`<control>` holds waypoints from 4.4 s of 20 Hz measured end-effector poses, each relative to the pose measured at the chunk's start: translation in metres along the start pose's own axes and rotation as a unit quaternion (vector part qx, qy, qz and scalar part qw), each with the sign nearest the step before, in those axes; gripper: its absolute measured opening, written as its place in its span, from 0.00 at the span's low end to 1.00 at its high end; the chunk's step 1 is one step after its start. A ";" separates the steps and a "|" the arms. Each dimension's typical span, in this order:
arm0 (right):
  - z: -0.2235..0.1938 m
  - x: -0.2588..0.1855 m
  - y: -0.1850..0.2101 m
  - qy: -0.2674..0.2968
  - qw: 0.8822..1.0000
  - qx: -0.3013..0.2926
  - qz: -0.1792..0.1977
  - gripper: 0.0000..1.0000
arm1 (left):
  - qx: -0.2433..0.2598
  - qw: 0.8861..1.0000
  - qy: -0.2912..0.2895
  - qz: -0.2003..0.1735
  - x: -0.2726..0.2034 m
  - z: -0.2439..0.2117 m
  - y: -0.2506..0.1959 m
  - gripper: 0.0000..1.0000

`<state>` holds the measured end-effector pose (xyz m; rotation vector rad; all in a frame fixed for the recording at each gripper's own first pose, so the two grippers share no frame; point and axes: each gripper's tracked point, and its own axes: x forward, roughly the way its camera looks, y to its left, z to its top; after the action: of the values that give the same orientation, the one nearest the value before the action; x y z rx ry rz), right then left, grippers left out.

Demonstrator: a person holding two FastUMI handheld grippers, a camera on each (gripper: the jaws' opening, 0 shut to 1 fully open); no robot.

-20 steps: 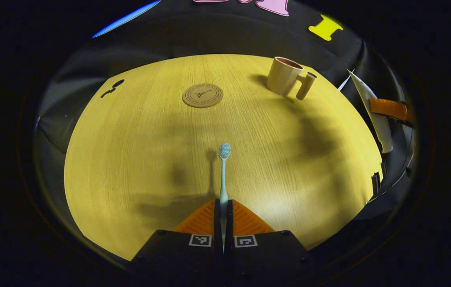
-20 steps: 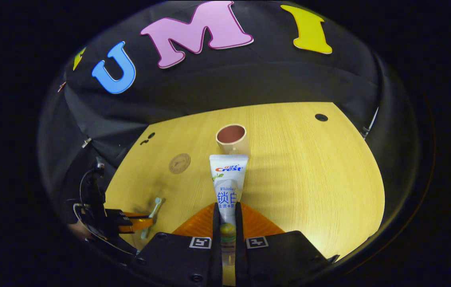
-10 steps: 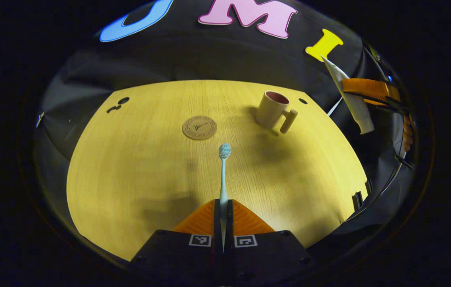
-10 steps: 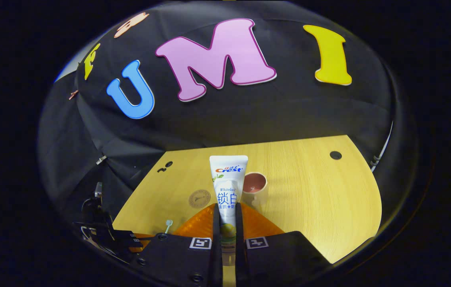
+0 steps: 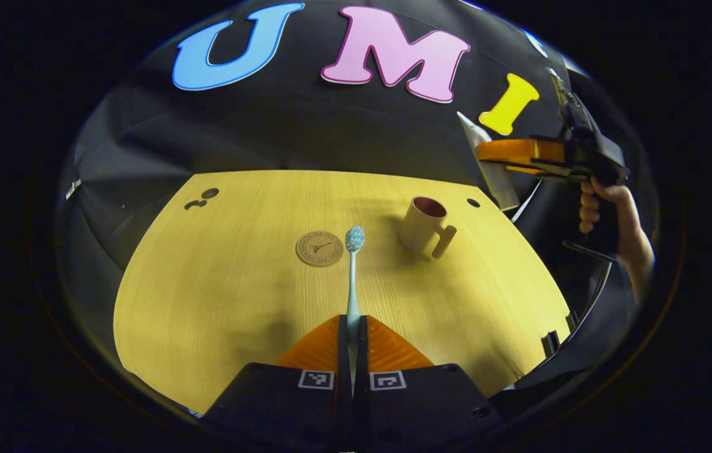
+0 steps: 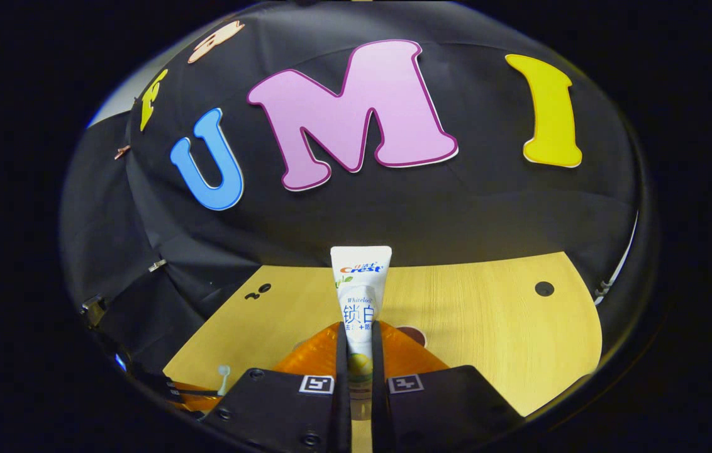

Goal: Put the toothbrush and toothpaste on the desktop into the cup, then pick up the cup and place it on the coaster on the desktop.

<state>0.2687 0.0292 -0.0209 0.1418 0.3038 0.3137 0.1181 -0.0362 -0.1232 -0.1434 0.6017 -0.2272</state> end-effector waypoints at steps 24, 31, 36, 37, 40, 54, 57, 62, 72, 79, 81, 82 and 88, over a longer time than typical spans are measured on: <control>-0.047 0.114 -0.038 -0.178 0.981 -0.076 0.013 0.16 | -0.069 0.992 -0.103 -0.020 0.053 0.034 -0.041 0.07; -0.086 0.123 -0.048 -0.134 0.989 -0.066 0.014 0.46 | -0.070 0.990 -0.117 -0.029 0.063 0.038 -0.054 0.06; -0.082 0.096 -0.062 -0.122 0.990 -0.065 -0.001 0.99 | -0.057 0.987 -0.144 -0.048 0.070 0.070 -0.077 0.07; -0.076 0.087 -0.068 -0.128 0.990 -0.064 -0.009 0.99 | -0.049 0.985 -0.154 -0.052 0.072 0.081 -0.082 0.07; -0.067 0.057 -0.087 -0.128 0.989 -0.062 -0.028 0.98 | -0.033 0.978 -0.191 -0.072 0.080 0.120 -0.098 0.07; -0.120 -0.022 -0.160 -0.066 0.987 -0.103 -0.100 0.98 | -0.016 0.926 -0.351 -0.136 0.173 0.223 -0.156 0.06; -0.123 -0.024 -0.161 -0.063 0.988 -0.090 -0.106 0.98 | 0.001 0.926 -0.355 -0.126 0.201 0.215 -0.161 0.06; -0.129 -0.026 -0.152 -0.056 0.989 -0.097 -0.100 0.98 | 0.011 0.921 -0.369 -0.125 0.212 0.207 -0.169 0.06; -0.142 -0.026 -0.143 -0.037 0.990 -0.102 -0.093 0.98 | 0.054 0.928 -0.351 -0.109 0.229 0.165 -0.172 0.64; -0.131 -0.023 -0.145 -0.041 0.991 -0.084 -0.097 0.98 | 0.049 0.933 -0.343 -0.095 0.176 0.144 -0.149 0.87; -0.125 -0.018 -0.144 -0.034 0.993 -0.068 -0.095 0.98 | 0.048 0.940 -0.329 -0.083 0.159 0.130 -0.134 0.95; -0.119 -0.015 -0.142 -0.029 0.994 -0.058 -0.093 0.98 | 0.048 0.945 -0.317 -0.070 0.151 0.120 -0.122 0.97; -0.111 0.012 -0.120 0.046 0.996 0.007 -0.070 0.98 | -0.013 0.964 -0.264 -0.013 0.110 0.049 -0.069 0.97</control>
<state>0.2785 -0.0697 -0.1513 0.1187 0.4051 0.1804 0.2228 -0.1274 -0.1289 -0.2278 0.0709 -0.1958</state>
